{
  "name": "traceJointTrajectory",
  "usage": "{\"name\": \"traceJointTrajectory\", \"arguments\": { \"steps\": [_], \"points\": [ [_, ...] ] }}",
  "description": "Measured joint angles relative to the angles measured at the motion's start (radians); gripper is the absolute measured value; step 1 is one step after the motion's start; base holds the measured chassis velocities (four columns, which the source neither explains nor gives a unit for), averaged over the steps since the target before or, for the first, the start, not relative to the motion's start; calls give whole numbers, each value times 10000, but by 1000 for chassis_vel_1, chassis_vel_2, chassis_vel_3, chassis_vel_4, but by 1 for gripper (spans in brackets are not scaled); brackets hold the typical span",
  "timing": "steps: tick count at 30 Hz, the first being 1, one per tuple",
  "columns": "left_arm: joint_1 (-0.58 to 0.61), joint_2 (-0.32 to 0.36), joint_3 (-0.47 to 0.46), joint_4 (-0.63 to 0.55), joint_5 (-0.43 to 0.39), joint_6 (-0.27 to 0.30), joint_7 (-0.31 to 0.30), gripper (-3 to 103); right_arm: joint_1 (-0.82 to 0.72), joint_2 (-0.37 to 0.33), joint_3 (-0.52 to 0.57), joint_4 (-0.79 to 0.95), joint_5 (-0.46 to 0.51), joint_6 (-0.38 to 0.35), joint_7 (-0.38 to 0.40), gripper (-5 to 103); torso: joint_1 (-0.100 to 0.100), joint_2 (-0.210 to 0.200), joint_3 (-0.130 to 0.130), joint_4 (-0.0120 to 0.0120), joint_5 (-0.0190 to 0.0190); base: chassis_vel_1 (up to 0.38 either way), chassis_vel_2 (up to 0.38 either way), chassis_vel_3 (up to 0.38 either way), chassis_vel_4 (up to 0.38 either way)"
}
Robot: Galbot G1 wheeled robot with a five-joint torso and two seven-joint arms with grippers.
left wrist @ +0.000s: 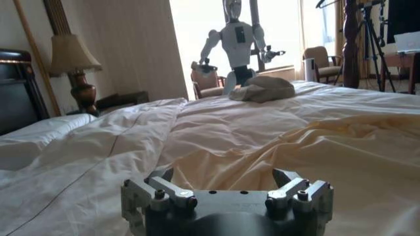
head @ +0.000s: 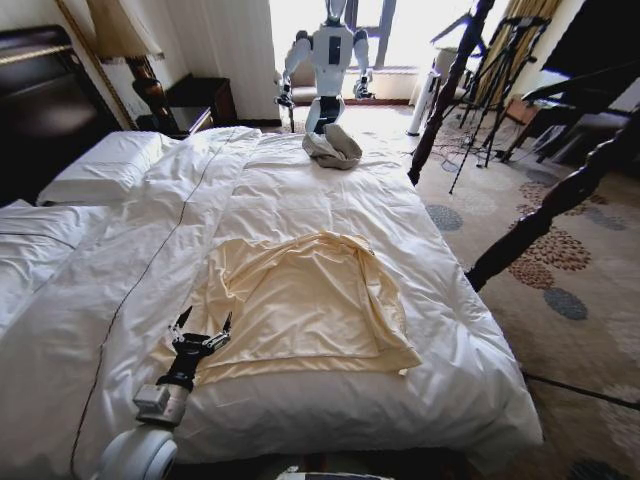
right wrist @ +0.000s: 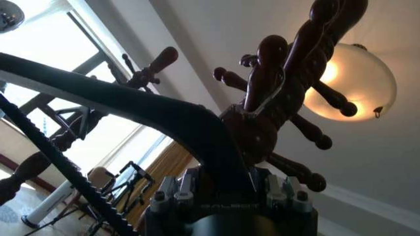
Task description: Pick up the clothes from the bed and hang them on the clothes hanger.
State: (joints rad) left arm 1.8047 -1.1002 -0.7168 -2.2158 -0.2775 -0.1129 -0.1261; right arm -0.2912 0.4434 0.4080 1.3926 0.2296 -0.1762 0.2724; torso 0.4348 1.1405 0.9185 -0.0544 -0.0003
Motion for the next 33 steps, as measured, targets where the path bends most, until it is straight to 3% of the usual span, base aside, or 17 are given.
{"name": "traceJointTrajectory", "arguments": {
  "steps": [9,19,26,33],
  "points": [
    [-60,97,68,112,-15,5,-2,100,-84,-69,80,151,53,-1,-1,21,1,0,1,3,1,0,0,0,0],
    [-50,32,76,166,21,-16,-1,100,-362,-222,458,588,148,-6,157,21,0,0,0,3,-6,0,0,0,0],
    [16,-45,80,165,96,-38,-3,100,-3297,-678,2616,2649,1004,-246,202,21,-1,1,-1,-4,2,0,0,0,0],
    [161,-225,-40,159,232,-140,-19,100,-4259,-517,2737,4421,1851,-322,329,21,-1,1,-1,1,-4,0,0,0,0]
  ]
}}
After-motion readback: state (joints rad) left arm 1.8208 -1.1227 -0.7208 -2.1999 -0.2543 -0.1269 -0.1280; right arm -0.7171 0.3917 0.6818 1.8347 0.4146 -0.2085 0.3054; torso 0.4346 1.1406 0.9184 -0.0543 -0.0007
